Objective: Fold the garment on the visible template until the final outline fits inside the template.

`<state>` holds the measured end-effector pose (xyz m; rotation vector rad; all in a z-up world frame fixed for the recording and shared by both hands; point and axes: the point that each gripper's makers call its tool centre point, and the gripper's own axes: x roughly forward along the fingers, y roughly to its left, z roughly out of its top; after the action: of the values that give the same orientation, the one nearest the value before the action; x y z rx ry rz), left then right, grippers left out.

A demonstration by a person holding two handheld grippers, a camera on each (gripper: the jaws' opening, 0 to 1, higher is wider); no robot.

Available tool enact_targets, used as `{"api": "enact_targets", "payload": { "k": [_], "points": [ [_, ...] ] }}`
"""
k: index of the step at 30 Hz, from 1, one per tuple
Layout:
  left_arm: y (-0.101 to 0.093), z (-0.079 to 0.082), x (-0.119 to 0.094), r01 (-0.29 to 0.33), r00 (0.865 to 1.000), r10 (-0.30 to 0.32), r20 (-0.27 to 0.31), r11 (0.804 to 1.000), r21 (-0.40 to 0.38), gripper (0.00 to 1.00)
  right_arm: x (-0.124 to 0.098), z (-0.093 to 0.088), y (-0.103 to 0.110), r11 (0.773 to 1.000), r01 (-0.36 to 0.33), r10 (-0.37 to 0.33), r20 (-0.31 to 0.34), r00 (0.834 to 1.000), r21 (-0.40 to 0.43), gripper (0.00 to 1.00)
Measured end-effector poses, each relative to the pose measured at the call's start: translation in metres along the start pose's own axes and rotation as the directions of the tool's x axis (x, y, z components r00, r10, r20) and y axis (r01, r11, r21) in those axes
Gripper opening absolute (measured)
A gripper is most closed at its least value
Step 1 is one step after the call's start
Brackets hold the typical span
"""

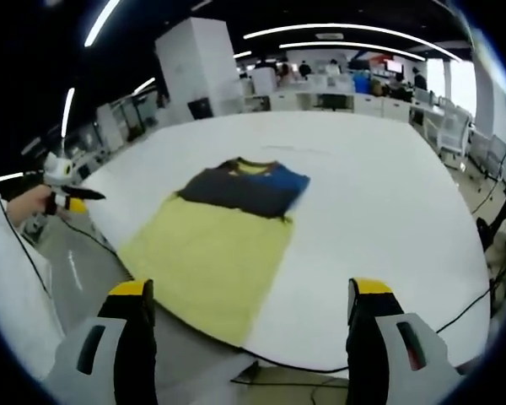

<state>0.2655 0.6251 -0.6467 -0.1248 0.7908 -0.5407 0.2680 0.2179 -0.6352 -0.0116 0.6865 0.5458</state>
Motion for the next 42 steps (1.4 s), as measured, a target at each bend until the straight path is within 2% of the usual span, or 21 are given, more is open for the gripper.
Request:
{"api": "enact_targets", "payload": {
  "k": [11,18,28,33,42],
  "points": [
    [0.001,-0.034,0.013,0.016,0.997,-0.020,-0.073,0.998,-0.056,0.90,0.016,-0.025,0.005,0.999,-0.038,0.040,-0.062,0.997,0.030,0.89],
    [-0.005,-0.056,0.026,0.039,0.991,-0.049,-0.124,0.996,-0.084,0.80,0.021,-0.038,0.008,0.996,-0.061,0.066,-0.094,0.993,0.060,0.84],
    [-0.010,-0.070,0.036,0.053,0.983,-0.070,-0.168,0.993,-0.103,0.66,0.026,-0.052,0.008,0.993,-0.073,0.085,-0.135,0.987,0.092,0.76],
    [-0.008,-0.078,0.042,0.058,0.979,-0.080,-0.188,0.991,-0.121,0.60,0.031,-0.060,0.011,0.990,-0.089,0.105,-0.161,0.981,0.106,0.73],
    [-0.008,-0.089,0.048,0.060,0.972,-0.092,-0.215,0.987,-0.151,0.52,0.038,-0.076,0.016,0.980,-0.123,0.154,-0.204,0.967,0.158,0.63]
  ]
}}
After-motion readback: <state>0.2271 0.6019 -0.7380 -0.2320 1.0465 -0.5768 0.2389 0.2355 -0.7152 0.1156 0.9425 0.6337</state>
